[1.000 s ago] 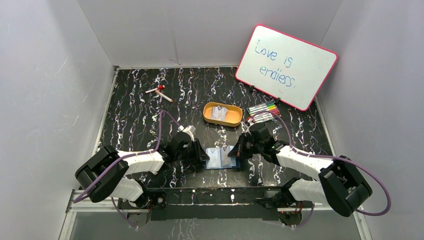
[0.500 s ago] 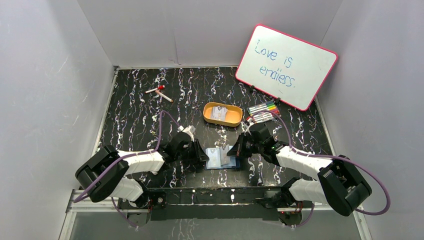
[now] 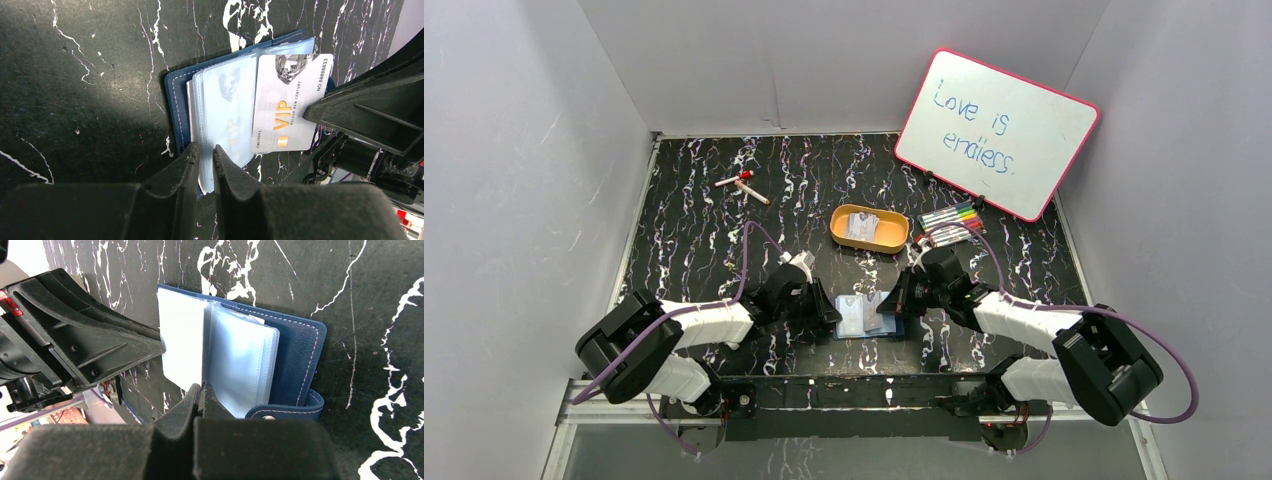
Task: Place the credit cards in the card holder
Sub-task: Insert the credit card into the card holder.
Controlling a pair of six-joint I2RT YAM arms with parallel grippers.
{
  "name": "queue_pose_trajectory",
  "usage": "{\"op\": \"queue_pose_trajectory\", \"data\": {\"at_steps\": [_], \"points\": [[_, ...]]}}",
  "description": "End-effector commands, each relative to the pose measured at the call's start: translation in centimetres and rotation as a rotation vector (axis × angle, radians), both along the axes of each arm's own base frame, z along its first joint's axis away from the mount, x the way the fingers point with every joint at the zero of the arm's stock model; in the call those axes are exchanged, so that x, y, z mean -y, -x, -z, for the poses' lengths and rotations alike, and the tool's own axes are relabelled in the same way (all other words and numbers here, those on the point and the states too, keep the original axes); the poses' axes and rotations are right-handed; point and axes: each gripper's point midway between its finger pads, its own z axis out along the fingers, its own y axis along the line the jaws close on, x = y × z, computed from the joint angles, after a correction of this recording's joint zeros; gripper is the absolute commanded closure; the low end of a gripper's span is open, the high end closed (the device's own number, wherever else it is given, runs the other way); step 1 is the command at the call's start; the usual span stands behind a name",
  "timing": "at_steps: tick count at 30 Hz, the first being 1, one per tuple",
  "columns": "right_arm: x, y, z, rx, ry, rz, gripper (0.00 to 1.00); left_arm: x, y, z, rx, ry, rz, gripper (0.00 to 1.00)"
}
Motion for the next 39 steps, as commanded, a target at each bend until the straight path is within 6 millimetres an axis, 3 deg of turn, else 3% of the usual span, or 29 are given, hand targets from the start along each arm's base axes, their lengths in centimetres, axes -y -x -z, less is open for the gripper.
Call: {"op": "queue_pose_trajectory", "data": {"at_steps": [1, 26, 30, 33, 39], "points": [[-0.7, -0.1, -0.5, 0.013, -0.04, -0.011, 1.0, -0.3, 0.0, 0.3, -0.001, -0.026, -0.003, 0.85], [-0.7, 1.2, 1.9, -0.098, -0.041, -0.012, 1.0, -0.5, 0.2, 0.6, -0.01, -0.03, -0.012, 0.88], [-0.2, 1.5, 2.5, -0.115, -0.036, 0.023, 1.0, -0.5, 0.1, 0.6, -0.013, -0.035, -0.017, 0.92], [0.2, 1.5, 2.7, -0.12, -0.036, 0.058, 1.0, -0.6, 0.1, 0.7, -0.014, -0.035, -0.023, 1.0], [0.7, 1.4, 3.0, -0.133, -0.039, 0.114, 1.0, -0.7, 0.2, 0.6, -0.014, -0.032, -0.026, 1.0]]}}
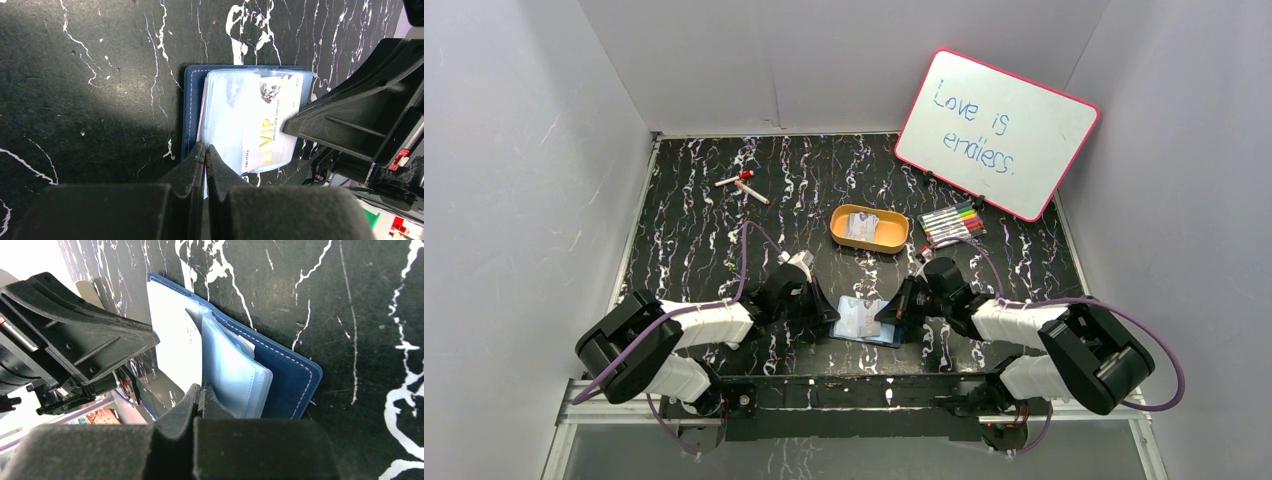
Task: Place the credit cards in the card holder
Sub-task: Insert the credit card into the card holder.
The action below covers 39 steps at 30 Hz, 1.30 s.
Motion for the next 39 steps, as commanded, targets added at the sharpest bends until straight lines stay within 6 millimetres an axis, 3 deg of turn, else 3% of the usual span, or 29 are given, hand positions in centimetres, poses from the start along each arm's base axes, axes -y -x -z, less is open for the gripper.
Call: {"op": "queue_pose_trajectory", "data": {"at_steps": [1, 20, 39], "points": [[0.9, 0.0, 1.0, -0.012, 0.034, 0.059, 1.0, -0.6, 0.4, 0.7, -0.013, -0.033, -0.006, 1.0], [0.3, -0.4, 0.6, -0.046, -0.046, 0.131, 1.0, -1.2, 0.4, 0.8, -0.018, -0.038, -0.039, 1.0], [-3.2, 1.0, 1.2, -0.057, -0.041, -0.013, 1.0, -1.5, 0.0, 0.2, -0.004, -0.013, -0.094, 1.0]]}}
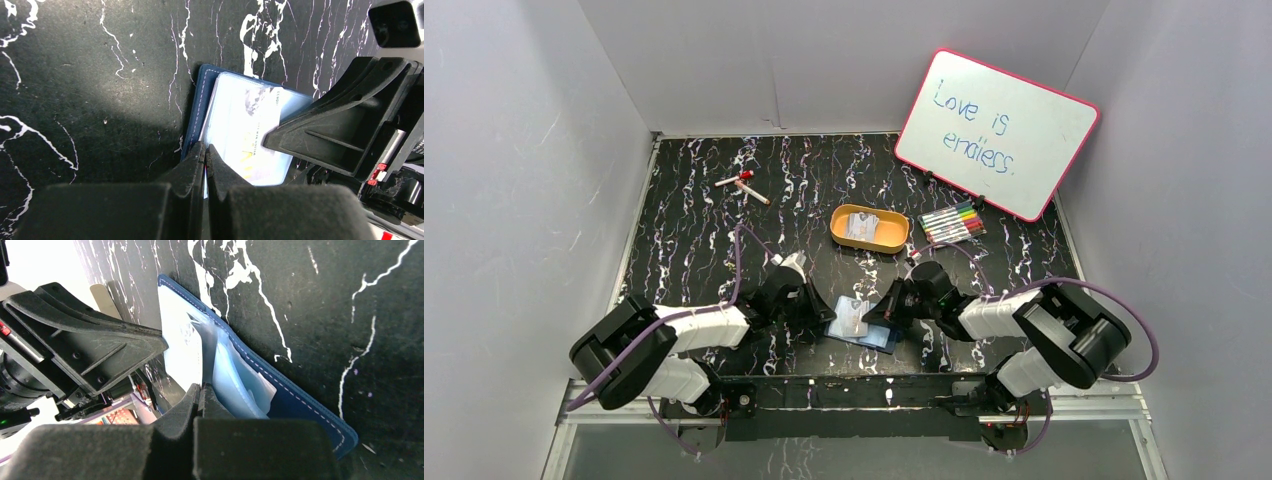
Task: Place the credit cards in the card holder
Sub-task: Insert the credit card into the card holder.
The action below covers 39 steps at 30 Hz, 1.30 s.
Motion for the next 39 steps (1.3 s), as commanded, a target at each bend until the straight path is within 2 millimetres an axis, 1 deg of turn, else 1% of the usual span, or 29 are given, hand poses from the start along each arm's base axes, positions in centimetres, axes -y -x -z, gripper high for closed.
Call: {"op": "queue_pose_trajectory", "data": {"at_steps": [1, 5, 8, 9, 11, 13, 16, 19, 24, 26, 31, 39], "points": [[-0.7, 0.7, 0.7, -0.002, 0.024, -0.046, 1.0, -0.7, 0.2, 0.2, 0.004, -0.019, -0.019, 1.0], [-0.8, 0.6, 0.7, -0.005, 0.035, -0.048, 1.0, -1.1, 0.2, 0.2, 0.009, -0.026, -0.035, 1.0], [-0.6, 0.4, 0.3, 0.007, 0.046, -0.034, 0.83, -1.6, 0.1, 0.1, 0.016, -0.037, -0.054, 1.0], [-0.6, 0.3, -0.1, 0.019, 0.044, -0.032, 0.75, -1.6, 0.1, 0.0, 0.016, -0.037, -0.057, 1.0], [-0.4, 0.1, -0.5, 0.031, 0.055, -0.031, 0.71, -2.0, -0.1, 0.0, 0.024, -0.046, -0.08, 1.0], [-0.4, 0.1, -0.7, 0.031, 0.063, -0.033, 0.72, -2.3, -0.3, 0.0, 0.028, -0.049, -0.099, 1.0], [-0.8, 0.1, -0.8, 0.02, 0.052, -0.039, 0.81, -2.5, -0.4, 0.0, 0.025, -0.045, -0.123, 1.0], [-1.1, 0.2, -0.9, 0.013, 0.042, -0.046, 0.84, -2.5, -0.4, -0.1, 0.023, -0.036, -0.129, 1.0], [-1.7, 0.4, -0.7, 0.011, 0.033, -0.062, 0.96, -1.6, -0.2, -0.5, 0.031, 0.001, -0.09, 1.0], [-2.1, 0.5, -0.7, 0.009, 0.025, -0.064, 1.0, -0.9, 0.2, -0.5, 0.017, 0.019, -0.052, 1.0], [-2.7, 0.1, -0.5, 0.01, 0.018, -0.042, 1.0, -0.4, 0.4, -0.5, 0.007, 0.035, -0.029, 1.0], [-3.8, -1.0, -0.8, 0.044, -0.003, 0.003, 1.0, -0.9, 0.6, -0.3, 0.006, 0.043, -0.052, 1.0]]}}
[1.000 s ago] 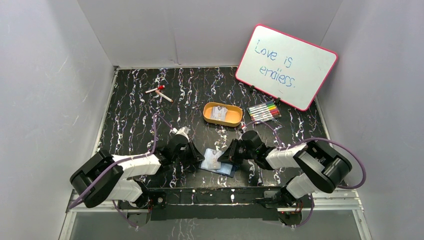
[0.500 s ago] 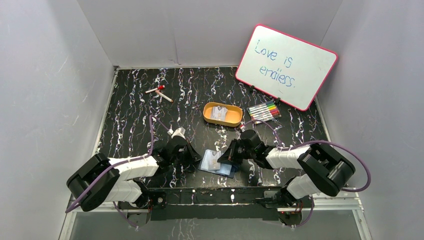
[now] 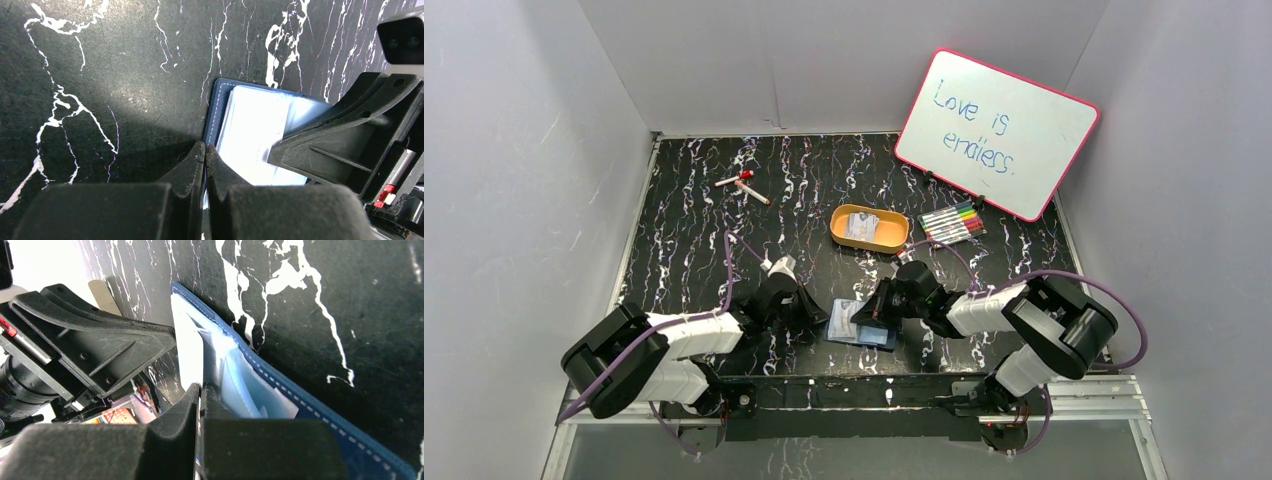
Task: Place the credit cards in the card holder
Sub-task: Insert the credit card into the card holder.
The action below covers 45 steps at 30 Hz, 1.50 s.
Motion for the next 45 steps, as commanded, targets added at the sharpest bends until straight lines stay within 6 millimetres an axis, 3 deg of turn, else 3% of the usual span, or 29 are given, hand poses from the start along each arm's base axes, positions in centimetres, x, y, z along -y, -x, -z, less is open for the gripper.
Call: {"op": "queue_pose_trajectory", "data": {"at_steps": [1, 6, 11, 14, 17, 24, 27, 32, 36, 39, 45], "points": [[-1.6, -1.5, -0.8, 0.049, -0.022, 0.027, 1.0, 0.6, 0.5, -0.9, 0.01, 0.055, 0.023, 1.0], [-2.2, -0.9, -0.8, 0.039, -0.01, -0.016, 1.0, 0.3, 0.5, -1.0, 0.013, 0.052, 0.008, 1.0], [-1.1, -0.5, -0.9, 0.051, 0.055, -0.029, 0.65, -0.2, 0.4, -1.3, 0.025, 0.049, -0.016, 1.0], [-0.2, -0.6, -1.0, 0.066, 0.128, -0.04, 0.52, -0.6, 0.2, -1.5, 0.036, 0.039, -0.034, 1.0], [0.5, -0.9, -1.6, 0.097, 0.172, -0.036, 0.47, -0.9, 0.0, -1.6, 0.045, 0.032, -0.047, 1.0], [2.2, -1.8, -3.1, 0.169, 0.301, -0.045, 0.44, -1.0, -0.4, -2.9, 0.082, 0.014, -0.04, 1.0], [3.0, -2.0, -4.9, 0.244, 0.309, -0.058, 0.46, -1.1, -0.9, -4.4, 0.134, 0.003, -0.028, 1.0], [4.3, -0.7, -6.2, 0.298, 0.348, -0.144, 0.53, 0.1, -1.6, -6.9, 0.228, 0.023, 0.049, 1.0], [2.8, 1.4, -7.0, 0.354, 0.317, -0.226, 0.56, 2.2, -1.6, -7.6, 0.246, 0.071, 0.142, 1.0], [2.1, 2.4, -5.7, 0.309, 0.316, -0.256, 0.56, 3.6, -1.7, -7.5, 0.238, 0.113, 0.173, 1.0], [4.1, 2.4, -1.6, 0.192, 0.401, -0.131, 0.52, 4.8, -2.2, -5.9, 0.187, 0.111, 0.181, 1.0]]}}
